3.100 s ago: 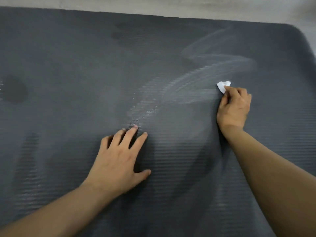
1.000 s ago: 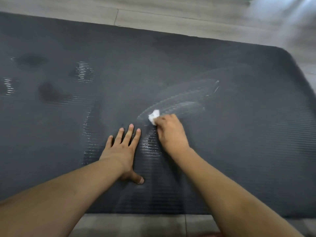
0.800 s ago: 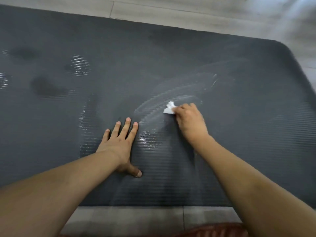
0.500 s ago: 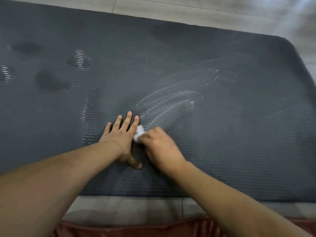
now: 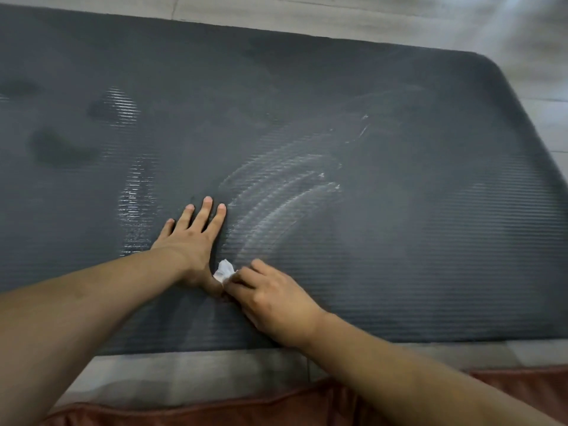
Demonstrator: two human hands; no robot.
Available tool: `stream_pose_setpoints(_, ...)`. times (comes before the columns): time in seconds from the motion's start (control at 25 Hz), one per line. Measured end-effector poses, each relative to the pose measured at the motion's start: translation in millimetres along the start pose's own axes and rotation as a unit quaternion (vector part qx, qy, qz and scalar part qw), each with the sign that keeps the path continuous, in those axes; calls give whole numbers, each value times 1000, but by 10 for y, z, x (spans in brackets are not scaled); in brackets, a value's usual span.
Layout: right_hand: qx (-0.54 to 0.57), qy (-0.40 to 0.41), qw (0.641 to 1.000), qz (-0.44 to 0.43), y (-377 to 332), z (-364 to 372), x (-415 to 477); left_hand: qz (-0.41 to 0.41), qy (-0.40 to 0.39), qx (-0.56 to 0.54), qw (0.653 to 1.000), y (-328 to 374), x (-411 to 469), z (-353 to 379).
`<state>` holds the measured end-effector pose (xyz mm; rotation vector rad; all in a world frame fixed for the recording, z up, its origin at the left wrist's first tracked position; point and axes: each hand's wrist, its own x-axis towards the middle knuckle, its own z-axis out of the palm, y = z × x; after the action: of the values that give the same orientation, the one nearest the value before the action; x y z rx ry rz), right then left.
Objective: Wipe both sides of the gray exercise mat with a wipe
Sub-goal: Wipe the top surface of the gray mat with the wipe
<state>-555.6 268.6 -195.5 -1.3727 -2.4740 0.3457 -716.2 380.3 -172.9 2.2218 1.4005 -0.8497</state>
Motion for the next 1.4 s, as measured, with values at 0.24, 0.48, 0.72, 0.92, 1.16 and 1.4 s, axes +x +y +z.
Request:
stream_pose_setpoints(0.24, -145, 121, 916, 354, 1678, -632, -484, -2, -18, 6, 1000, 7, -15, -54)
stream_pose_setpoints(0.48, 17, 101, 988, 116, 459, -214, -354, -12, -21, 9, 1000, 47, -38, -82)
stream_pose_setpoints(0.72, -45, 24, 998, 40, 936, -297, -596, -11, -18, 9, 1000, 43, -43, -97)
stream_pose_setpoints(0.92, -83, 198, 873, 438, 1507, -603, -649, -15, -17, 11, 1000, 41, -28, -89)
stream_pose_setpoints(1.16, 31, -57, 991, -118, 150, -7, -537, -26, -30, 1, 999, 90, -68, -138)
stream_pose_setpoints(1.4, -109, 192, 884, 413, 1839, -640, -556, -45, 188, -62, 979, 412, 195, -372)
